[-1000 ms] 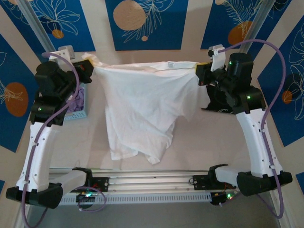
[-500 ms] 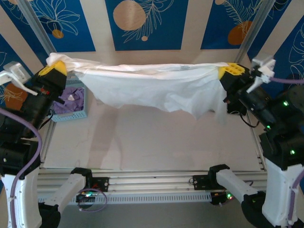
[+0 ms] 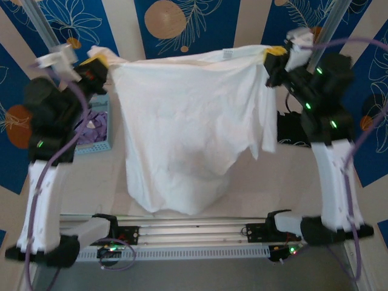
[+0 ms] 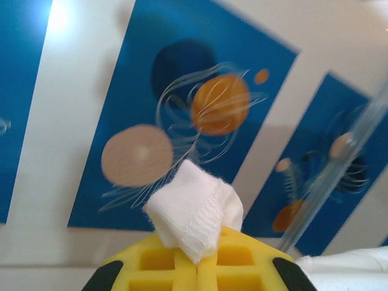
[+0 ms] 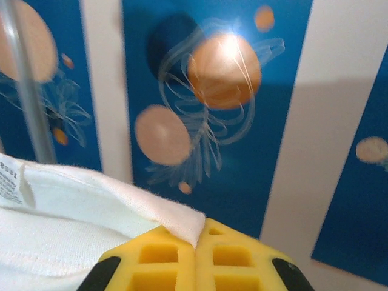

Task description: Fold the inside-out t-shirt

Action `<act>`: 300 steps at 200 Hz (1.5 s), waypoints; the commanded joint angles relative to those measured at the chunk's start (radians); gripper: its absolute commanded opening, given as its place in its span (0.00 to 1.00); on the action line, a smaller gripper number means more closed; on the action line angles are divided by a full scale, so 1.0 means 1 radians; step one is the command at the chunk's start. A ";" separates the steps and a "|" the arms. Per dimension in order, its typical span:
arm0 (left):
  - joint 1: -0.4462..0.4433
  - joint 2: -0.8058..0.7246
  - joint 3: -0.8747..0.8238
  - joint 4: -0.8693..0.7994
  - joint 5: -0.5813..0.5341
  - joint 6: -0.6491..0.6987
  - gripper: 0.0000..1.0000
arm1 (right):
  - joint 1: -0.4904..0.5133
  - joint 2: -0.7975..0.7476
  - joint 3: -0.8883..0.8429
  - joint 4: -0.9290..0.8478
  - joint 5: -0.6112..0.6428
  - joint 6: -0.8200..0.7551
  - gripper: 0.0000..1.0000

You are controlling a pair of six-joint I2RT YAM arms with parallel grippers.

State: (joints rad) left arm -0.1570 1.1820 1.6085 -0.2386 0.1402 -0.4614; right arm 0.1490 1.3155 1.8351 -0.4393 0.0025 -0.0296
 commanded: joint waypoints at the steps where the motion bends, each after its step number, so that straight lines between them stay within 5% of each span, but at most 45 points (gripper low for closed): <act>1: 0.002 0.194 -0.021 0.071 -0.062 0.029 0.00 | -0.030 0.197 0.060 0.085 0.088 -0.038 0.00; 31: 0.002 0.515 0.089 0.094 -0.094 0.053 0.00 | -0.034 0.571 0.287 0.042 0.109 -0.004 0.00; 57: 0.003 0.755 0.301 -0.058 -0.072 0.083 0.31 | -0.031 0.921 0.682 -0.238 0.149 0.040 0.23; 74: 0.003 0.792 0.334 -0.160 -0.096 0.097 0.50 | -0.034 1.006 0.795 -0.382 0.157 0.057 0.39; 91: 0.005 0.711 0.192 -0.172 -0.090 0.088 0.59 | -0.028 0.928 0.637 -0.402 0.165 0.077 0.52; 126: -0.050 0.367 -0.415 0.030 0.019 -0.035 0.66 | 0.004 0.515 -0.114 -0.166 0.133 0.217 0.56; 145: -0.161 0.210 -0.640 -0.008 0.012 -0.044 0.66 | 0.031 0.350 -0.391 -0.127 0.038 0.296 0.56; 164: -0.335 0.106 -0.824 -0.048 0.011 -0.098 0.65 | 0.073 0.227 -0.589 -0.157 0.076 0.316 0.57; 206: -0.693 0.062 -1.030 -0.080 -0.125 -0.290 0.64 | 0.066 0.054 -0.819 -0.149 0.058 0.339 0.57; 243: -0.761 0.175 -1.014 0.006 -0.155 -0.280 0.52 | 0.070 0.045 -0.848 -0.118 0.006 0.354 0.57; 291: -0.768 0.197 -0.959 -0.034 -0.230 -0.245 0.00 | 0.048 -0.012 -0.892 -0.142 0.008 0.381 0.57; 300: -0.743 0.146 -0.951 -0.085 -0.261 -0.221 0.00 | 0.025 -0.039 -0.906 -0.148 -0.010 0.389 0.57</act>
State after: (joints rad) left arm -0.9146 1.3811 0.6186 -0.3248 -0.0544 -0.7242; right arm 0.2100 1.3449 0.9661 -0.5682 0.0402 0.3225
